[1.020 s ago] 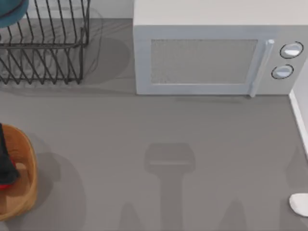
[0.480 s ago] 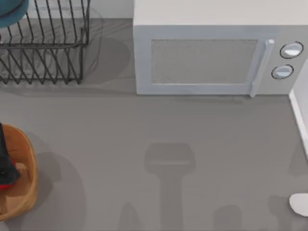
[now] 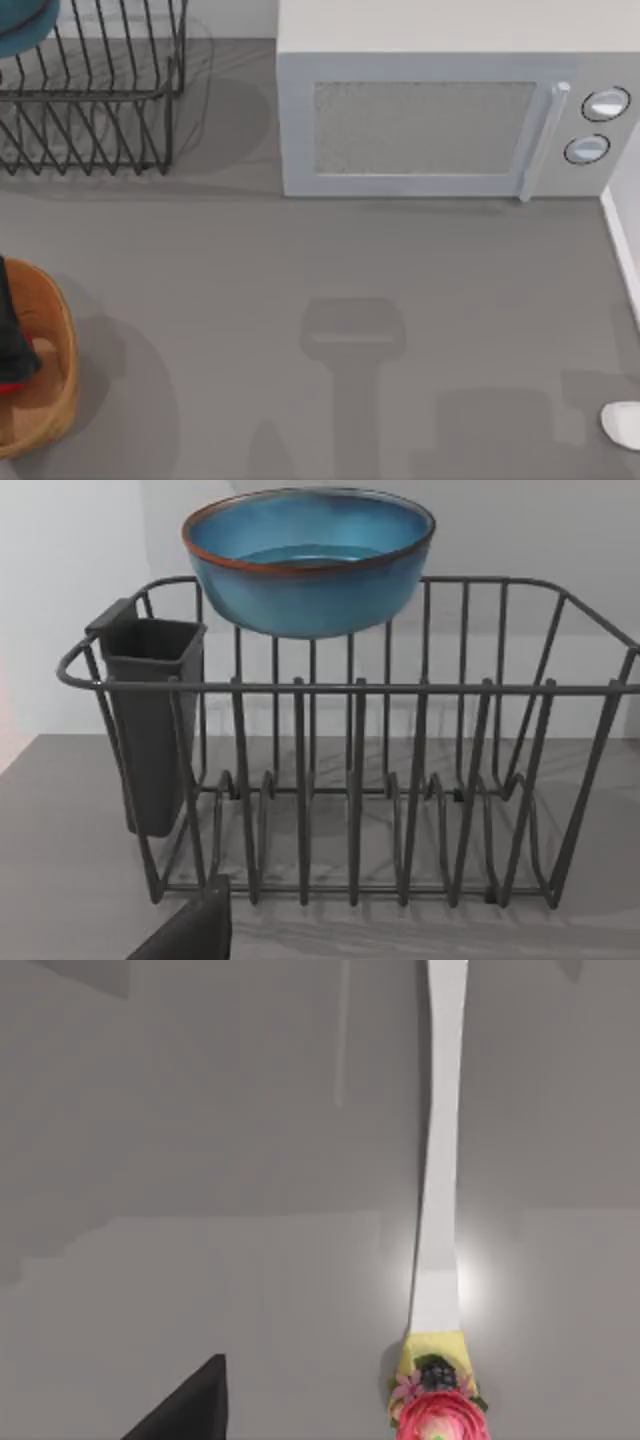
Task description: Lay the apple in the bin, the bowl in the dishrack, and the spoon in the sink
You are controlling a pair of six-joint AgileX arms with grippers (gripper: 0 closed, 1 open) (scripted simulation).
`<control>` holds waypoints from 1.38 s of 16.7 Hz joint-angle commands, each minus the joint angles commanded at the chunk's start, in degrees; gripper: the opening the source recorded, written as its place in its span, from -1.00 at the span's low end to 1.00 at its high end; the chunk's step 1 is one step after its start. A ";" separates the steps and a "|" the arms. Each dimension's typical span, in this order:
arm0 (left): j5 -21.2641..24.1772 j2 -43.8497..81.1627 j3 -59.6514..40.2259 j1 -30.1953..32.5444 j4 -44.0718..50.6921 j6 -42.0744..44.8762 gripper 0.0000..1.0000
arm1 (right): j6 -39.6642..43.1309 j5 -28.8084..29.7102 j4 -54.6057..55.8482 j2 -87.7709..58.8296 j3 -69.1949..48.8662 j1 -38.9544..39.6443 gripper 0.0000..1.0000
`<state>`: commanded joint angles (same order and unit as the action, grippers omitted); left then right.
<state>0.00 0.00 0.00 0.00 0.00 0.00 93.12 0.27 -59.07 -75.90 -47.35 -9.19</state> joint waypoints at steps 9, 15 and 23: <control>0.00 0.00 0.00 0.00 0.00 0.00 1.00 | 3.13 0.03 -0.91 -2.75 -1.28 -0.10 1.00; 0.00 0.00 0.00 0.00 0.00 0.00 1.00 | 2.95 0.03 14.46 -9.80 6.67 -0.18 1.00; 0.00 0.00 0.00 0.00 0.00 0.00 1.00 | 2.96 0.03 25.65 -15.29 12.71 -0.23 1.00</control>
<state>0.00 0.00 0.00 0.00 0.00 0.00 96.08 0.29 -33.42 -91.19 -34.64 -9.42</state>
